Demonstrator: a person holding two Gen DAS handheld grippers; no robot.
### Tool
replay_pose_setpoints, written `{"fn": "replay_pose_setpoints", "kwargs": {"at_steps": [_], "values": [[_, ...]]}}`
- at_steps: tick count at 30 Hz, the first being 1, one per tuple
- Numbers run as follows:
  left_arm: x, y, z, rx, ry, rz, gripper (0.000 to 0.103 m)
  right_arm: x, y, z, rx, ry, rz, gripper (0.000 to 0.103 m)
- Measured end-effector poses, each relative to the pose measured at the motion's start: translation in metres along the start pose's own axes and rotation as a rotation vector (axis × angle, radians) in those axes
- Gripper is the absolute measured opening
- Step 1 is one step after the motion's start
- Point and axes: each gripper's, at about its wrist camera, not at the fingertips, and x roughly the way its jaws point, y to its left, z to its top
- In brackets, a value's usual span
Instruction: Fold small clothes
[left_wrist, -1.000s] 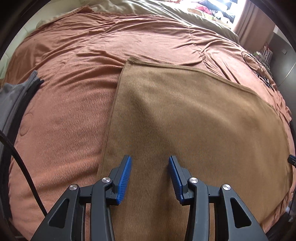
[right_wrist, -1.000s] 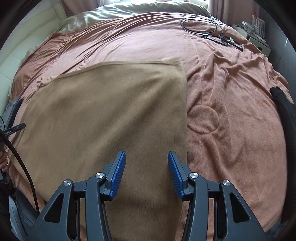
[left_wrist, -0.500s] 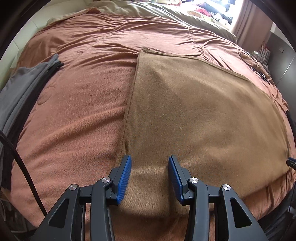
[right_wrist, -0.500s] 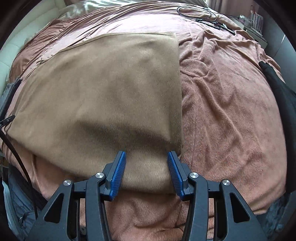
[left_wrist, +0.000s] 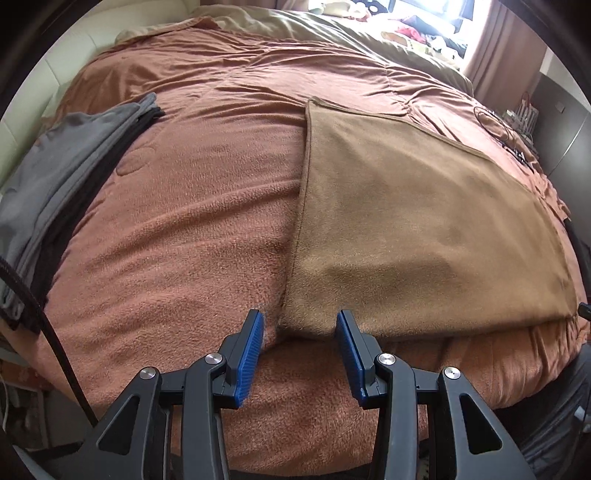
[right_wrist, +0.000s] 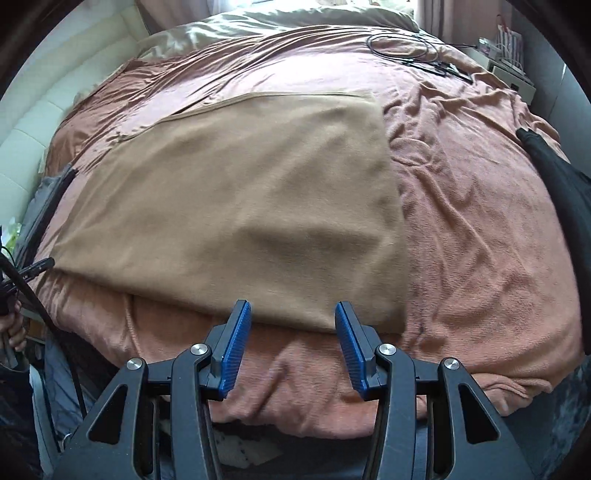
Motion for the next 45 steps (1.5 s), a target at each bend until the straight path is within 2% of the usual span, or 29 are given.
{"fn": "replay_pose_setpoints", "kwargs": {"at_steps": [2,7,9,15,25,28,34,45], "values": [[-0.004,0.008,-0.002,-0.022,-0.006,-0.009,0.044,0.005,0.011,0.001,-0.015,-0.003,0.012,0.045],[-0.016,0.021,-0.006,-0.073,-0.034,-0.048,0.044,0.022,0.051,0.006,-0.056,-0.003,0.055,0.034],[-0.018,0.024,-0.006,-0.088,-0.039,-0.076,0.044,0.031,0.065,0.009,-0.079,-0.001,0.070,0.027],[-0.018,0.028,-0.006,-0.115,-0.037,-0.167,0.044,0.061,0.081,0.027,-0.091,-0.009,0.099,0.016],[-0.002,0.037,-0.005,-0.225,-0.002,-0.262,0.047,0.089,0.088,0.012,-0.086,0.043,0.130,0.013],[0.002,0.040,-0.001,-0.252,0.003,-0.265,0.047,0.085,0.084,0.014,-0.068,0.052,0.147,0.013],[0.001,0.038,0.004,-0.282,0.013,-0.282,0.047,0.077,0.097,0.031,-0.084,0.011,0.177,0.013],[0.010,0.042,-0.003,-0.379,0.056,-0.319,0.047,0.108,0.125,0.032,-0.132,0.040,0.223,0.013]]}}
